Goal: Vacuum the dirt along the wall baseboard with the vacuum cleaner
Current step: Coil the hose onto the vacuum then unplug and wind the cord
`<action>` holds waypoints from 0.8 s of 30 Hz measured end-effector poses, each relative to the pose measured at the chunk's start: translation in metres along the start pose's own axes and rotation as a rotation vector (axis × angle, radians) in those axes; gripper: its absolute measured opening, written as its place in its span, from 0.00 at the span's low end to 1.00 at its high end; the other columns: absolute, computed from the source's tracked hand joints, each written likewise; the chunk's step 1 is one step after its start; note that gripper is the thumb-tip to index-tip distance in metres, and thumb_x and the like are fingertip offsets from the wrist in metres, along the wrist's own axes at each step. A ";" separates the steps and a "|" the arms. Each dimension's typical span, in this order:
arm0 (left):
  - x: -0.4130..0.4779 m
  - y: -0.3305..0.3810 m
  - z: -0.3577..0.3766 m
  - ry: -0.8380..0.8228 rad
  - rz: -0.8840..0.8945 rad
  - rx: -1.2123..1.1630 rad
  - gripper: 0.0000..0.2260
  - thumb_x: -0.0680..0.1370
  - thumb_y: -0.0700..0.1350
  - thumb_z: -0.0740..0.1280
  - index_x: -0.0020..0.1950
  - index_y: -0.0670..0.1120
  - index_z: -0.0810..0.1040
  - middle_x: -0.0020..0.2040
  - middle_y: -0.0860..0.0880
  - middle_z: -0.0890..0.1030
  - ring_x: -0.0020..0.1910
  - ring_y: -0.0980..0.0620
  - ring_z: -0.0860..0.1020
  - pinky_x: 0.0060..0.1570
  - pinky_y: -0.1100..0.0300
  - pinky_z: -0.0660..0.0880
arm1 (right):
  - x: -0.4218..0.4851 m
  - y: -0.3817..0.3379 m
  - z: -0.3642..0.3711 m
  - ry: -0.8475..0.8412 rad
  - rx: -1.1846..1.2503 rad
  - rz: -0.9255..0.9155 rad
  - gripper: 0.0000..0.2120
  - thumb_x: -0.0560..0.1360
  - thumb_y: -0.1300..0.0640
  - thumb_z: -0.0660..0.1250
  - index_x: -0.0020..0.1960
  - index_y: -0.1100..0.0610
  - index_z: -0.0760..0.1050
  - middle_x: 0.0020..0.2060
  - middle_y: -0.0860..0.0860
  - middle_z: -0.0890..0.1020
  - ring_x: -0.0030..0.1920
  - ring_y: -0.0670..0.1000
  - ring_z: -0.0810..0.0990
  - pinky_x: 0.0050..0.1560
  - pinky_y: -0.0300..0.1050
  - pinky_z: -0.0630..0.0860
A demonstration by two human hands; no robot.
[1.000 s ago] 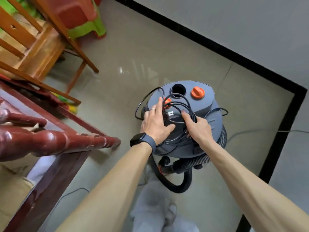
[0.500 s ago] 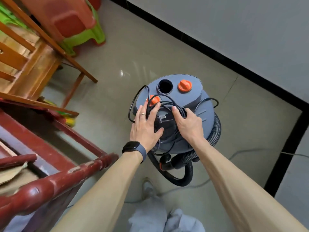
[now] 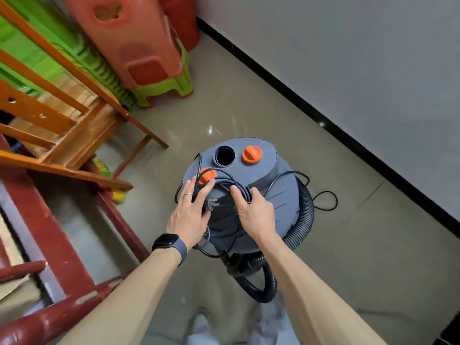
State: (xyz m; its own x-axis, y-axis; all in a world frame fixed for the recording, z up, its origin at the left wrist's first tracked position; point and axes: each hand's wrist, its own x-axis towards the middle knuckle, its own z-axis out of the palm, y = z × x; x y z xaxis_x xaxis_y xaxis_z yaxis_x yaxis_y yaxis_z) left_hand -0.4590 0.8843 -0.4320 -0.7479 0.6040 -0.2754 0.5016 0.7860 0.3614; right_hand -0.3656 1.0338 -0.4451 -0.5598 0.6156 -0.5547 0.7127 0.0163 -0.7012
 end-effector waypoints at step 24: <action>0.280 -0.084 -0.121 0.019 -0.202 -0.109 0.32 0.83 0.47 0.59 0.75 0.72 0.43 0.82 0.51 0.48 0.80 0.48 0.46 0.69 0.44 0.67 | 0.252 -0.241 0.054 -0.202 -0.179 -0.170 0.24 0.81 0.32 0.58 0.41 0.52 0.66 0.38 0.50 0.78 0.42 0.54 0.75 0.46 0.52 0.64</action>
State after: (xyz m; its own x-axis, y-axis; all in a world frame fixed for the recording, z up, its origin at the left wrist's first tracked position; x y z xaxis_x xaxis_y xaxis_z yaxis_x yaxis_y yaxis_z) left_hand -0.7632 0.9715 -0.4317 -0.8370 0.4325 -0.3351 0.2919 0.8710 0.3951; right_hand -0.7010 1.1426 -0.4398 -0.7369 0.4238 -0.5267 0.6551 0.2550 -0.7113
